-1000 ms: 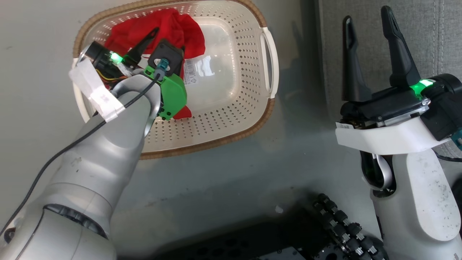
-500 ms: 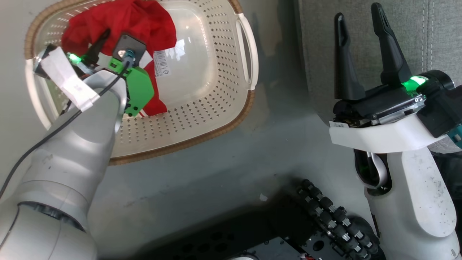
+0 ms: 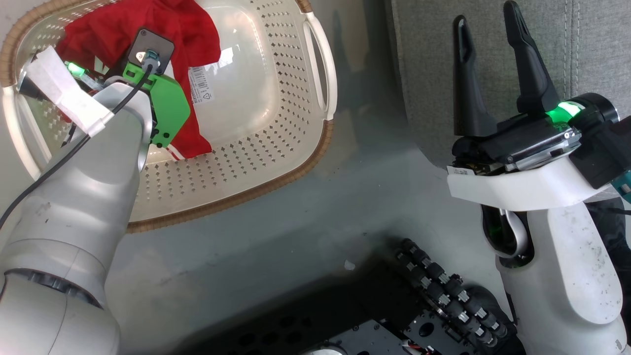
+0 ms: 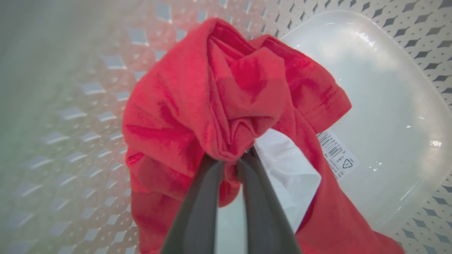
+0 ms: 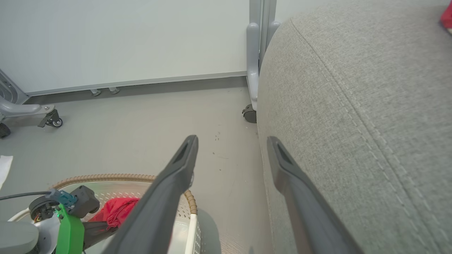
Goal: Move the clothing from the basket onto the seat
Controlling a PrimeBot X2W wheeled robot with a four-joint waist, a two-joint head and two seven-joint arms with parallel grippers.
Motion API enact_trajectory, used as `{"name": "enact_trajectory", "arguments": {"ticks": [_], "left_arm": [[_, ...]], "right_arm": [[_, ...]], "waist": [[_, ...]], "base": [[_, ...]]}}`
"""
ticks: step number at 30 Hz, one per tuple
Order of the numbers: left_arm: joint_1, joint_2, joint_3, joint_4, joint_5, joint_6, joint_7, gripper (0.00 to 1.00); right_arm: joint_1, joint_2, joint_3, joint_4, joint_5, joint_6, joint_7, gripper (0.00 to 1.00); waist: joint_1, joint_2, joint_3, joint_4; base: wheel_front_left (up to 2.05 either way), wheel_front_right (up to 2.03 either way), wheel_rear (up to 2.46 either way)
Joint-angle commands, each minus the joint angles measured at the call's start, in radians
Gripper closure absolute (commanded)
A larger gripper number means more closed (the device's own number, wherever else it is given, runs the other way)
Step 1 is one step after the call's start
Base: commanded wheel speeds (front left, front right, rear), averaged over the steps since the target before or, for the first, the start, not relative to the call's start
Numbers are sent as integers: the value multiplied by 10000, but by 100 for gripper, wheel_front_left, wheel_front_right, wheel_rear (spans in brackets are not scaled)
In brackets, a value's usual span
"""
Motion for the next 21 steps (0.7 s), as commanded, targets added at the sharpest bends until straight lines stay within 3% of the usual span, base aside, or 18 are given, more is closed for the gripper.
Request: {"name": "enact_trajectory", "arguments": {"ticks": [1,12,21], "left_arm": [[-191,89,-11,15,-64,-33,-2,100],[426,-233,113,4,-515,-491,-1126,100],[1299,-688,264,-618,-919,-771,-1713,100]], "right_arm": [[-96,-1,2,-27,35,-3,-47,0],[110,-4,-104,155,-258,-3,-48,0],[471,-8,-175,458,-581,-3,-48,0]], "waist": [[-1,0,-26,11],[-1,0,-687,497],[-1,0,-1897,1097]], "base": [[0,0,0],[0,0,0],[0,0,0]]}}
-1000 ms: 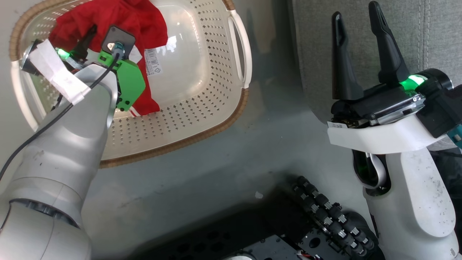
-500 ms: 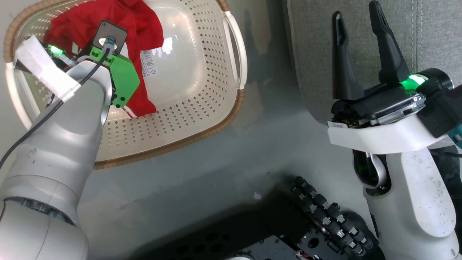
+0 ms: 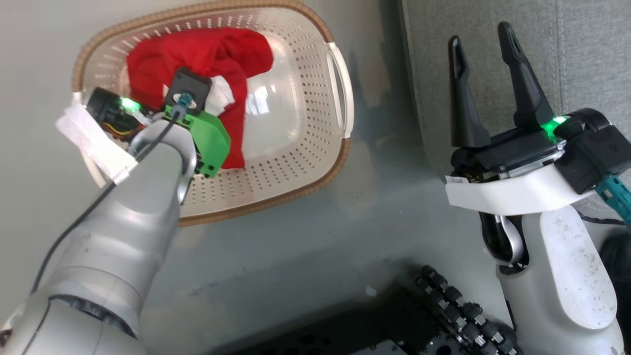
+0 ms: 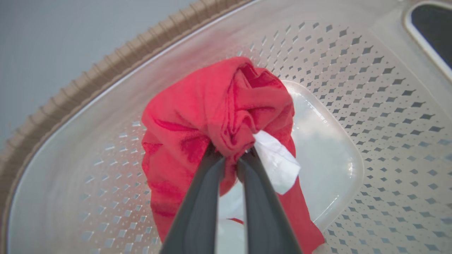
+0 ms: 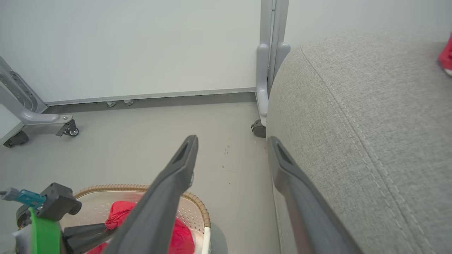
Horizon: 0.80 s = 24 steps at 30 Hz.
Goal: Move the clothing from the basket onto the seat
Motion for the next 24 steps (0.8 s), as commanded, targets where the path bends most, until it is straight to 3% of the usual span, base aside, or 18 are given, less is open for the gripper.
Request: {"name": "enact_trajectory", "arguments": {"ticks": [1,24], "left_arm": [[274,-95,49,-250,-106,-30,-89,100],[4511,557,1797,-7247,103,286,-78,100]], "right_arm": [[213,-19,-39,77,-86,-3,-48,0],[1780,-126,-545,160,-395,-3,815,0]], "waist": [[-1,0,-739,443],[-1,0,-4285,1727]], "base": [[0,0,0],[0,0,0]]}}
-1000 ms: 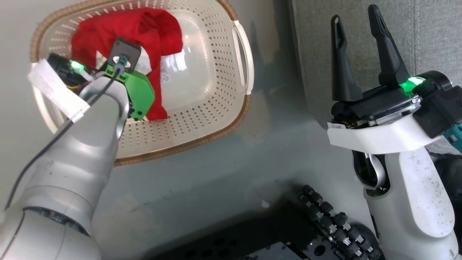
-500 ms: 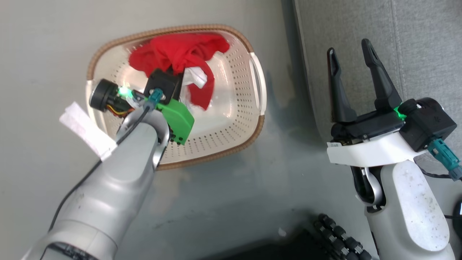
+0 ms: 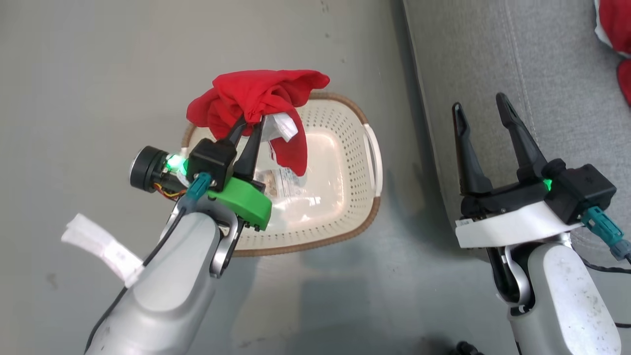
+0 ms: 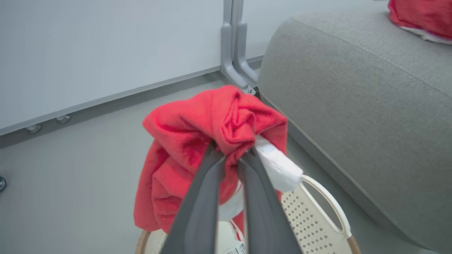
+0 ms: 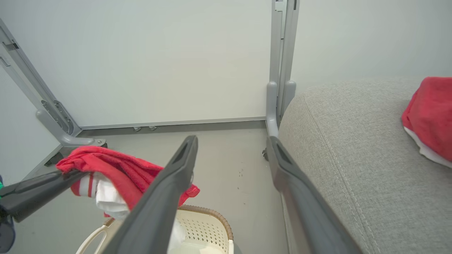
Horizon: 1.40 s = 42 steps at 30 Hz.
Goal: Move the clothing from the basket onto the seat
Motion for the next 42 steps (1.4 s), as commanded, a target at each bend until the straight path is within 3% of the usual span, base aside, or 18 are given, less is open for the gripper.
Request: {"name": "enact_trajectory", "arguments": {"ticks": [1,12,23,31,42], "left_arm": [[305,111,144,-388,63,37,-33,100],[1682,247,938,-3473,197,-434,-21,100],[2782,193,1504,-5353,-76,-772,-21,100],[3870,191,1677,-6222,-288,-740,-21,100],[4818,269,1516,-6413,-359,-565,3,100]], "right_arm": [[212,-73,-51,-51,-35,-3,56,0],[969,-94,-235,-195,-66,-3,638,0],[1631,-91,-76,-473,-68,-3,1161,0],[2209,-58,231,-527,-3,-3,1460,0],[2903,-25,303,-649,95,-3,1739,0]], "waist": [[1,0,-857,526],[1,0,-2351,1105],[1,0,-3540,1266],[1,0,-4270,1216],[1,0,-4841,1210]], "base": [[0,0,0],[0,0,0],[0,0,0],[0,0,0],[0,0,0]]}}
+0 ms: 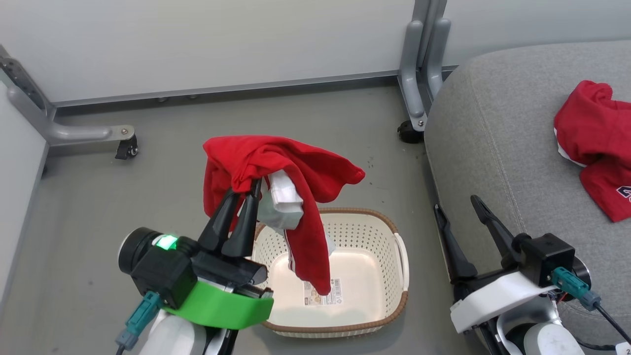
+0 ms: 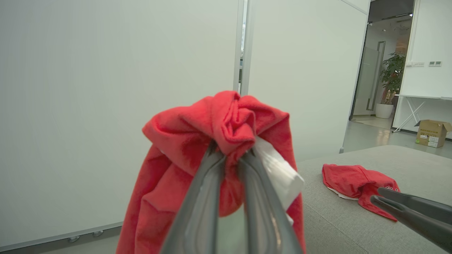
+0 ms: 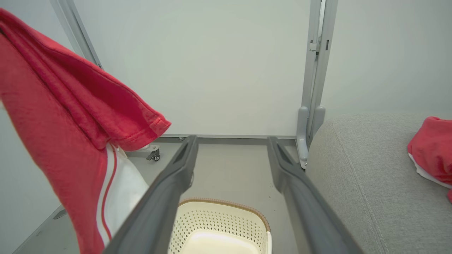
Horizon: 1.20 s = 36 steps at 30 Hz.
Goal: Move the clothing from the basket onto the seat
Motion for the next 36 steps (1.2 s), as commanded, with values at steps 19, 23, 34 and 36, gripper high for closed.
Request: {"name": "enact_trajectory", "arguments": {"ticks": [19,23,34,36], "left_arm": [[208,63,-90,62,-174,86,-16,100],[106,38,-99,9,-168,73,-22,100],[-373,-165,-261,68,-42,-79,-39,100],[-425,-183,-282,107,-33,-109,-43,100]], "right_arm": [[70,-20,331,-111,166,-3,183,0],[-264,-225,1042,-86,436,-3,291,0],[-2288,-723,4100,771,1591,-3,117,0],[-2719,-753,4543,1074,1754,-3,34,0]], "waist": [[1,-1,-181,50],[1,-1,-87,78],[1,-1,388,336],[1,-1,449,387]], "base": [[0,0,0],[0,0,0],[0,0,0],[0,0,0]]}}
